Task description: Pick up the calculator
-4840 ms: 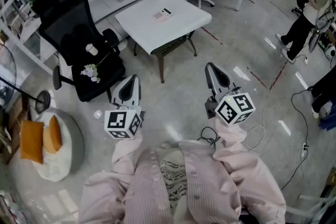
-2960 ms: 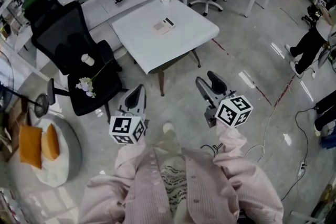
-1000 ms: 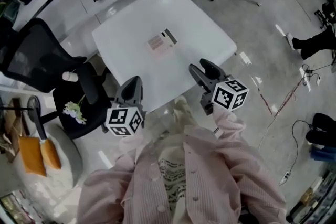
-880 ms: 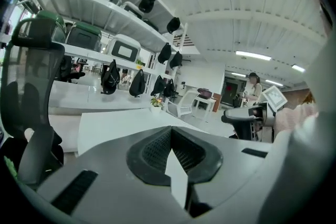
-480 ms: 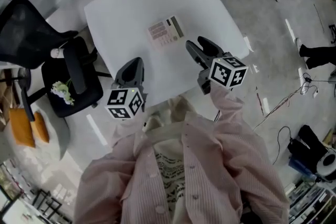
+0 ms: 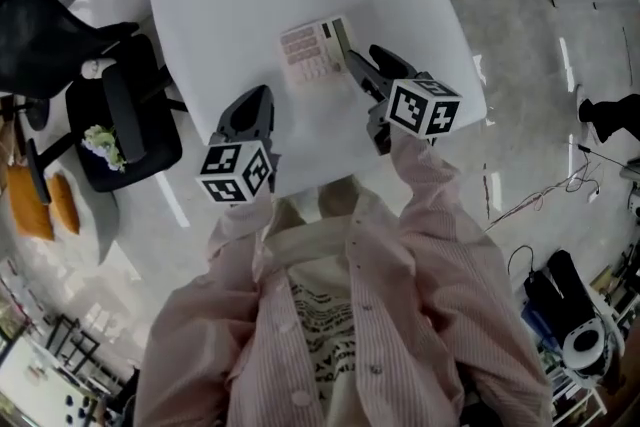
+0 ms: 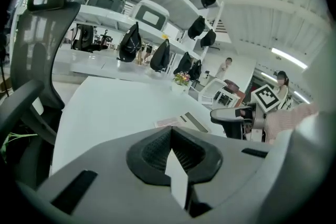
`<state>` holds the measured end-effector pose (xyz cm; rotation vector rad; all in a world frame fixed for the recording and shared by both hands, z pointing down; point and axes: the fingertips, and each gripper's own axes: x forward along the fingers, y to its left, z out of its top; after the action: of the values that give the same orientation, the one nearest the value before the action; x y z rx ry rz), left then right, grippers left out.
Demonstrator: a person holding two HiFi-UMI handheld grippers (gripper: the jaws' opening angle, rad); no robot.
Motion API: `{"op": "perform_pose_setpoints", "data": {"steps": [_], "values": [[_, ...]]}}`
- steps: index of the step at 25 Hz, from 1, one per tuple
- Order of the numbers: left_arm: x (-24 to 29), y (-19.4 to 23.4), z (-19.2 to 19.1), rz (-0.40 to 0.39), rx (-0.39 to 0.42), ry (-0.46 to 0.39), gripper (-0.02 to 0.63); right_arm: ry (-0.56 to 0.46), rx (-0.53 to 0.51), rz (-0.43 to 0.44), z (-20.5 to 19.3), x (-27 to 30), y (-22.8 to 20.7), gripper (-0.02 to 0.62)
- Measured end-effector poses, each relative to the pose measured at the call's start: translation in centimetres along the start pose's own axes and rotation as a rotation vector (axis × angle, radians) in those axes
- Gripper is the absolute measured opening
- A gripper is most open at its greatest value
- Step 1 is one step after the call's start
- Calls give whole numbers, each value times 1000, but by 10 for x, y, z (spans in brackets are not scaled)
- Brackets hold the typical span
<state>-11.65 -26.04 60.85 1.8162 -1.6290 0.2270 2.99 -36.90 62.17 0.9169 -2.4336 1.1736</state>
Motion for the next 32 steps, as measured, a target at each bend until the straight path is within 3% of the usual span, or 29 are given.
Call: {"op": "perform_pose_setpoints", "data": {"steps": [16,22,28,32], "values": [[41,10,-22,53,-87,58,0,306,14,92,-30,56,-19,209],[50,9,-25,53,-96,73,0,356,87,116,-38,61,-20,201],[50,10,-26,56,-85,84,0,403,96,150,-43,64,-14,107],[48,12,-27,56,-87,83,0,407,103,154,-44,64,-14,106]]}}
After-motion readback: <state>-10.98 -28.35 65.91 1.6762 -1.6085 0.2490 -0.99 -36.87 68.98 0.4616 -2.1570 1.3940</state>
